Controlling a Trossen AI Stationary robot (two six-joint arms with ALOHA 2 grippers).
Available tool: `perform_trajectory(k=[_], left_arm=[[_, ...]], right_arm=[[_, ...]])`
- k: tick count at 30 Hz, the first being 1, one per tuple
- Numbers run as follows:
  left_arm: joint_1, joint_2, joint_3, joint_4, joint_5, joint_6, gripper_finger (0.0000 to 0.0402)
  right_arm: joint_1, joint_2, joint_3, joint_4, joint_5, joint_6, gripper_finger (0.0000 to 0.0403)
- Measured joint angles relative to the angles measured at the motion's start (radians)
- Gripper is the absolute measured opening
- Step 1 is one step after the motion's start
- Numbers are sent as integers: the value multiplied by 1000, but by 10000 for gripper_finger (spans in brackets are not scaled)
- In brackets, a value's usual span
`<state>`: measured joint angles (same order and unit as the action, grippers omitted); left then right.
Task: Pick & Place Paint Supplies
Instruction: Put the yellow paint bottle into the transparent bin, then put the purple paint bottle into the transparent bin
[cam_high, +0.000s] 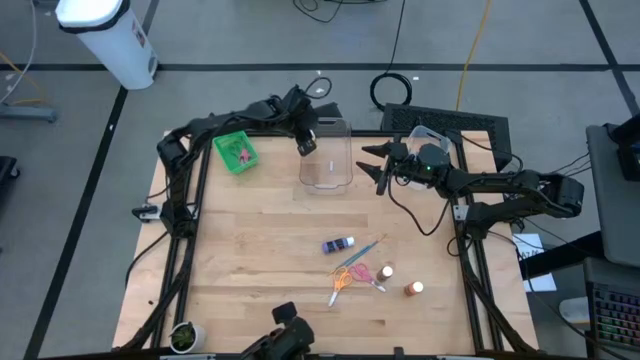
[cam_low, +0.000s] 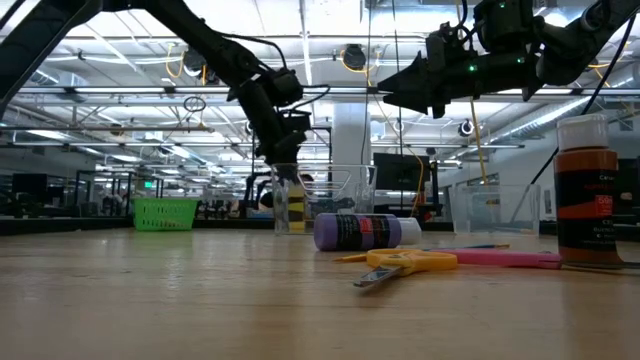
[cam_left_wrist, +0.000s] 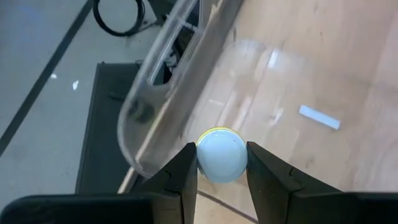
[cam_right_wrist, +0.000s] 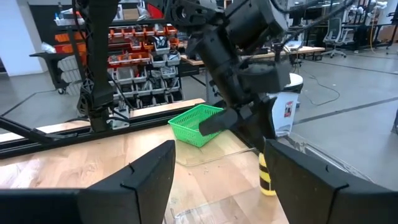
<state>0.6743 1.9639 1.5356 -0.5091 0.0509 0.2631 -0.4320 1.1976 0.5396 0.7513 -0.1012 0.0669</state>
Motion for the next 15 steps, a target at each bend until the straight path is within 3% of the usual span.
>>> perform_trajectory(k=[9,15], left_arm=[[-4,6,2,-1,-29,-24,116],[-19,6,6,-11,-104,-10,246]], right_arm=[[0,0,0,0,0,0,238],[0,0,0,0,0,0,238]])
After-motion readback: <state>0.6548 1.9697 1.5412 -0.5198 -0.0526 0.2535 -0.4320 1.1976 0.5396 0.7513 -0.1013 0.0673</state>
